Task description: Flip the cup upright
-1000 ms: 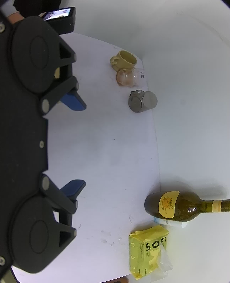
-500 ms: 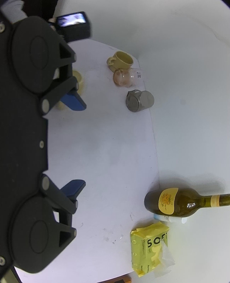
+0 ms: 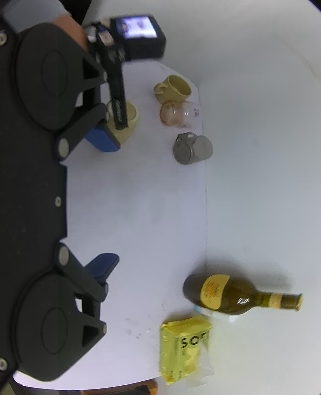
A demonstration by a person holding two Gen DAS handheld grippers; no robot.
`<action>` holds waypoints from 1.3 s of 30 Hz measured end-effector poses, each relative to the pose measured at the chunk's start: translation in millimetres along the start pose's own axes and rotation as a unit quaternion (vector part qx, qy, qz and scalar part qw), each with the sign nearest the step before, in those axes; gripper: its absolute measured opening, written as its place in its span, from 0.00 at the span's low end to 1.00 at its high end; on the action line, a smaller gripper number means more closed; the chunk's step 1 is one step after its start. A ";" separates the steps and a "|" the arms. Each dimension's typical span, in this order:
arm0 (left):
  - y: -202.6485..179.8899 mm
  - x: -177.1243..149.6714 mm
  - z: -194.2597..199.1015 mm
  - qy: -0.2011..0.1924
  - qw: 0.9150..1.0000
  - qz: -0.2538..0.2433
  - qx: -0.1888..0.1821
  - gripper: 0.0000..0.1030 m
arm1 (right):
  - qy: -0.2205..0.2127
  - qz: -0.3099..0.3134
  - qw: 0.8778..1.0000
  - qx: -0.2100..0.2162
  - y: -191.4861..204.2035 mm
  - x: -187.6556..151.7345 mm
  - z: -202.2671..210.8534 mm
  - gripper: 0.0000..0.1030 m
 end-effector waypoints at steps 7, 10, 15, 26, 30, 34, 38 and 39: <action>30.1 13.1 90.9 -0.024 0.999 0.025 -0.032 1.00 | 0.001 0.058 0.998 0.006 50.4 32.5 12.5 1.00; 48.1 11.6 116.1 -0.026 0.999 0.025 0.001 1.00 | 0.012 0.072 0.997 0.008 67.6 38.0 17.4 1.00; 61.8 -3.9 142.4 -0.011 0.999 0.050 0.008 1.00 | 0.019 0.101 0.995 0.010 83.0 35.2 23.8 1.00; 68.3 -12.3 140.6 -0.005 0.998 0.048 0.038 1.00 | 0.047 0.121 0.991 0.015 97.7 18.5 19.5 1.00; 67.1 -11.5 142.7 -0.009 0.998 0.038 0.042 1.00 | 0.048 0.125 0.991 0.016 100.5 18.5 18.8 1.00; 69.0 -11.1 140.3 -0.004 0.998 0.038 0.043 1.00 | 0.053 0.130 0.990 0.017 103.0 18.0 16.0 1.00; 70.3 -11.4 139.1 0.001 0.998 0.039 0.042 1.00 | 0.058 0.129 0.990 0.019 103.1 18.3 12.6 1.00; 70.9 -11.4 138.9 0.003 0.998 0.041 0.041 1.00 | 0.059 0.128 0.990 0.018 103.1 18.9 11.8 1.00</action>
Point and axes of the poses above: each gripper's, at about its wrist camera, not at the fingertips, and z roughly against the way its jaws point, y to its left, x to its top, the point moved 9 cm from there along -z, roughly the way its jaws point, and after that the axes turned 11 degrees about z, right-handed, at the moved point
